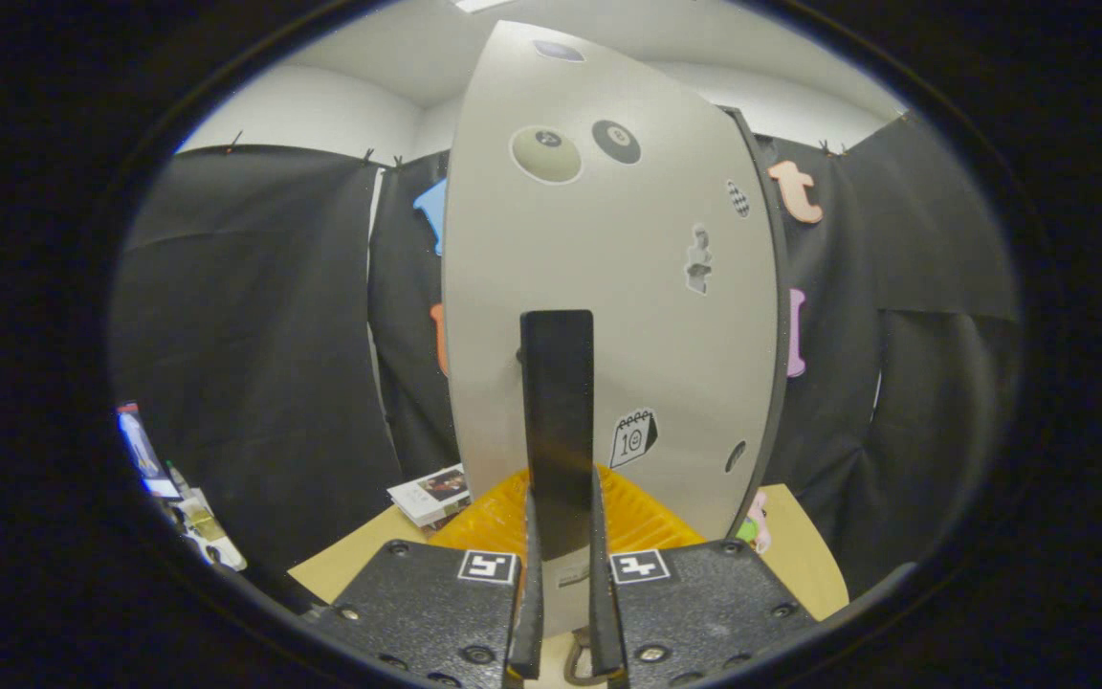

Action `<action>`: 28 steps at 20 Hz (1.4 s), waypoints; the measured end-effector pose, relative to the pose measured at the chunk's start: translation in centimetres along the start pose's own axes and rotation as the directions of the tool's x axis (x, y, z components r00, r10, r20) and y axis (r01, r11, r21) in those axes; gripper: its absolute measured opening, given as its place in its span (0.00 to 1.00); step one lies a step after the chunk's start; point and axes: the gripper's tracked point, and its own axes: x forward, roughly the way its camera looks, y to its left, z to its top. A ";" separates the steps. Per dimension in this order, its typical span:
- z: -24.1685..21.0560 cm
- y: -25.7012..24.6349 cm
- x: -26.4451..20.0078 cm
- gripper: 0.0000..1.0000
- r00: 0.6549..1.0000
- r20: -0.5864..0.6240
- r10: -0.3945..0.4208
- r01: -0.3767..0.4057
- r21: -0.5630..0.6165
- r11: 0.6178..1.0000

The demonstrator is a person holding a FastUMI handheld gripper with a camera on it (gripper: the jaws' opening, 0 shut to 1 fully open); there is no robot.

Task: Open the shoe cabinet door, grab the shoes and put them into the shoe cabinet, then close the shoe cabinet door.

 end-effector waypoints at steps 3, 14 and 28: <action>-0.1 -1.7 -1.9 0.21 0.999 0.008 -0.034 0.034 -0.014 0.999; -0.2 -6.6 -6.2 0.14 0.986 0.015 -0.163 0.164 -0.039 0.986; -0.4 -15.6 -10.8 0.04 0.950 0.009 -0.313 0.313 -0.050 0.948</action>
